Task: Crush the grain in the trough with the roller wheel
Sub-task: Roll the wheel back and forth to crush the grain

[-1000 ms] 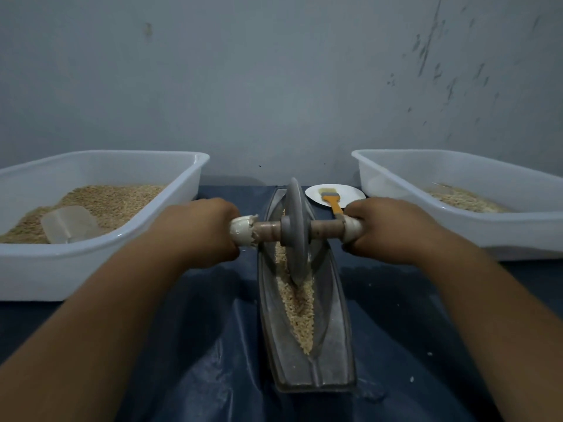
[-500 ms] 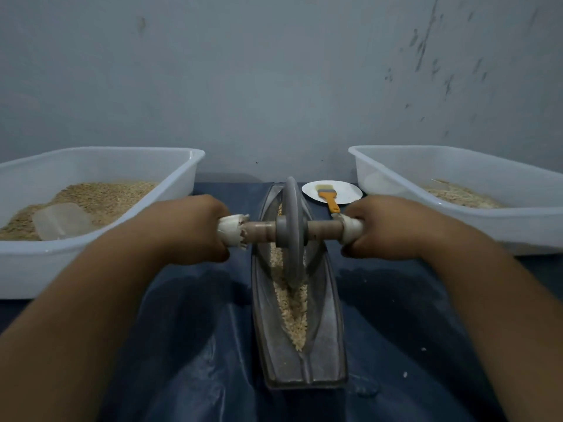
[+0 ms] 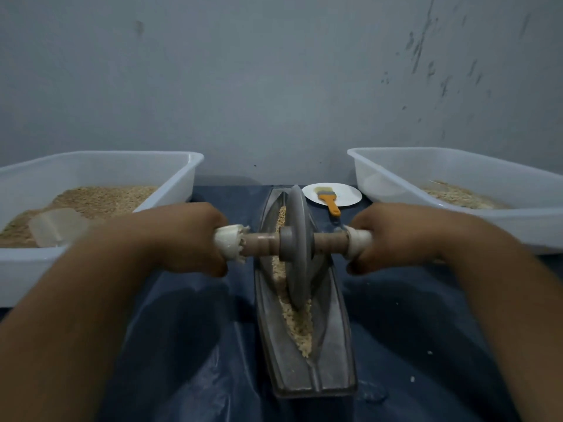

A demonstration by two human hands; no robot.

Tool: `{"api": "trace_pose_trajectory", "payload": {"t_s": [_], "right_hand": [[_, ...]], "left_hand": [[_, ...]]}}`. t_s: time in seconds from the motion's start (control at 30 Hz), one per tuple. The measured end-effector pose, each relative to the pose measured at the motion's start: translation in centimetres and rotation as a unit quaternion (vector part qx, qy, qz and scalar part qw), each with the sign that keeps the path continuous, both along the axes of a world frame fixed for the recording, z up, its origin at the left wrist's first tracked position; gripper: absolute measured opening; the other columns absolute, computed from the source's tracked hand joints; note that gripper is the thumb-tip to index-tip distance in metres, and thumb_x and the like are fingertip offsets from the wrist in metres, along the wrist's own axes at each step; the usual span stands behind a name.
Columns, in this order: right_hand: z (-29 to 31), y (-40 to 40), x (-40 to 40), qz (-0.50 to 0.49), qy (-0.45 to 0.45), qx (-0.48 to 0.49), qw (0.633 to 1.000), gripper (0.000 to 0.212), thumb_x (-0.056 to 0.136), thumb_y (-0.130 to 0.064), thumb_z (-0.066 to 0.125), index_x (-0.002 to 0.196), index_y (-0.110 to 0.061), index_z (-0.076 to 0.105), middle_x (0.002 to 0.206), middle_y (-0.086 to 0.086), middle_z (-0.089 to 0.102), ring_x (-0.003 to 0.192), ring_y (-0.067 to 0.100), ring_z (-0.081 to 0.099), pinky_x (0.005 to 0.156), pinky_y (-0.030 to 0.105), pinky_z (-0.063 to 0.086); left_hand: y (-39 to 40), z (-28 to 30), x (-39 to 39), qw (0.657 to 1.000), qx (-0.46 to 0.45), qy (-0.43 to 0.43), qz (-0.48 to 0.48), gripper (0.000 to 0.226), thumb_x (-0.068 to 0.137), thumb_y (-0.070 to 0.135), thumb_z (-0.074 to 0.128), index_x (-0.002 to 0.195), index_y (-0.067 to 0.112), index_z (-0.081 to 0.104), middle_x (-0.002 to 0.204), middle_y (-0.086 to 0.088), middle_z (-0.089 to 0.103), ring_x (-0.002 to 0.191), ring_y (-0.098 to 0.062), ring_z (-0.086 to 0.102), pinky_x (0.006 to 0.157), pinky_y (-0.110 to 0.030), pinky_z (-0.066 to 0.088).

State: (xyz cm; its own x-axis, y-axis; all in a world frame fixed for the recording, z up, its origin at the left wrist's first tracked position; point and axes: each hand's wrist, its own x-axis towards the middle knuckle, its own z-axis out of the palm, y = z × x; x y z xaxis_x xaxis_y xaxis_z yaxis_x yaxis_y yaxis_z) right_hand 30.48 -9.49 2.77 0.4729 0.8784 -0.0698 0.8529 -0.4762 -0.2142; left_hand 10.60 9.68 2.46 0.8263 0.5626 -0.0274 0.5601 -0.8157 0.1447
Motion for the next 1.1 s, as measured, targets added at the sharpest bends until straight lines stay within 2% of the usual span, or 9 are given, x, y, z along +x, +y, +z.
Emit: {"api": "trace_pose_trajectory", "payload": {"t_s": [0.13,0.27,0.37,0.57,0.63,0.83,0.9,1.0,1.1], "right_hand": [[-1.2,1.2,0.5,0.0,-0.071,0.069,0.995,0.018,0.073,-0.03,0.075,0.074,-0.028,0.058,0.078,-0.003,0.067,0.076,0.019,0.064,0.071,0.036,0.053],[0.6,-0.7,0.0,0.03,0.115,-0.061,0.991,0.026,0.062,-0.035,0.082,0.081,-0.025,0.069,0.076,0.001,0.074,0.065,0.015,0.07,0.059,0.026,0.056],[1.6,-1.7,-0.7,0.065,0.193,-0.106,0.973,0.028,0.06,-0.038,0.084,0.082,-0.028,0.07,0.073,0.002,0.074,0.06,0.016,0.069,0.054,0.02,0.052],[-0.9,1.3,-0.3,0.004,-0.076,0.043,0.996,0.023,0.07,-0.042,0.078,0.076,-0.031,0.059,0.076,-0.007,0.065,0.071,0.013,0.063,0.06,0.028,0.047],[-1.4,1.8,-0.2,-0.005,-0.103,0.064,0.993,0.022,0.071,-0.041,0.075,0.076,-0.029,0.057,0.078,-0.007,0.064,0.075,0.015,0.062,0.065,0.03,0.048],[1.3,-1.6,-0.6,0.046,0.139,-0.061,0.987,0.023,0.068,-0.032,0.085,0.08,-0.036,0.067,0.075,-0.004,0.072,0.061,0.012,0.069,0.055,0.023,0.055],[1.9,-1.9,-0.9,0.051,0.156,-0.063,0.984,0.025,0.065,-0.036,0.086,0.079,-0.043,0.066,0.074,-0.009,0.072,0.062,0.012,0.071,0.055,0.02,0.055],[0.8,-0.3,-0.7,0.021,0.033,-0.021,0.999,0.024,0.066,-0.042,0.083,0.077,-0.044,0.063,0.071,-0.011,0.068,0.064,0.006,0.066,0.055,0.021,0.049],[-1.2,1.5,-0.2,-0.028,-0.09,0.049,0.994,0.025,0.07,-0.039,0.079,0.077,-0.031,0.056,0.079,-0.007,0.064,0.074,0.012,0.06,0.066,0.03,0.049]], "left_hand": [[0.0,-0.3,0.5,0.999,0.024,-0.034,0.002,0.02,0.069,0.027,0.078,0.076,0.03,0.059,0.073,0.009,0.062,0.069,-0.007,0.058,0.06,-0.026,0.041],[-0.7,0.9,-1.1,0.999,-0.013,0.037,-0.015,0.021,0.062,0.033,0.079,0.077,0.031,0.065,0.064,0.008,0.067,0.057,-0.005,0.063,0.05,-0.019,0.042],[-1.0,1.8,-2.1,0.995,-0.057,0.073,-0.038,0.03,0.059,0.04,0.08,0.081,0.049,0.062,0.066,0.013,0.069,0.057,-0.003,0.065,0.05,-0.017,0.044],[-0.2,0.0,0.1,1.0,0.004,-0.016,0.009,0.02,0.068,0.03,0.079,0.079,0.03,0.062,0.074,0.007,0.066,0.07,-0.009,0.061,0.063,-0.027,0.046],[0.1,-0.4,0.5,0.997,0.056,-0.05,0.006,0.018,0.07,0.029,0.075,0.078,0.03,0.06,0.078,0.007,0.064,0.073,-0.01,0.06,0.066,-0.028,0.047],[-0.1,1.2,-1.6,0.998,-0.033,0.049,-0.032,0.031,0.053,0.044,0.077,0.08,0.037,0.065,0.064,0.012,0.067,0.056,-0.003,0.063,0.051,-0.02,0.044],[-0.1,1.5,-1.8,0.993,-0.078,0.081,-0.036,0.032,0.055,0.046,0.079,0.083,0.044,0.064,0.063,0.014,0.068,0.055,-0.002,0.064,0.05,-0.018,0.043],[0.3,0.6,-0.8,0.997,-0.068,0.034,-0.011,0.026,0.062,0.037,0.083,0.081,0.034,0.066,0.068,0.008,0.068,0.062,-0.007,0.064,0.058,-0.024,0.047],[0.4,-0.5,0.3,0.996,0.05,-0.067,0.011,0.021,0.07,0.033,0.078,0.083,0.031,0.062,0.08,0.009,0.064,0.076,-0.012,0.06,0.068,-0.028,0.047]]}}
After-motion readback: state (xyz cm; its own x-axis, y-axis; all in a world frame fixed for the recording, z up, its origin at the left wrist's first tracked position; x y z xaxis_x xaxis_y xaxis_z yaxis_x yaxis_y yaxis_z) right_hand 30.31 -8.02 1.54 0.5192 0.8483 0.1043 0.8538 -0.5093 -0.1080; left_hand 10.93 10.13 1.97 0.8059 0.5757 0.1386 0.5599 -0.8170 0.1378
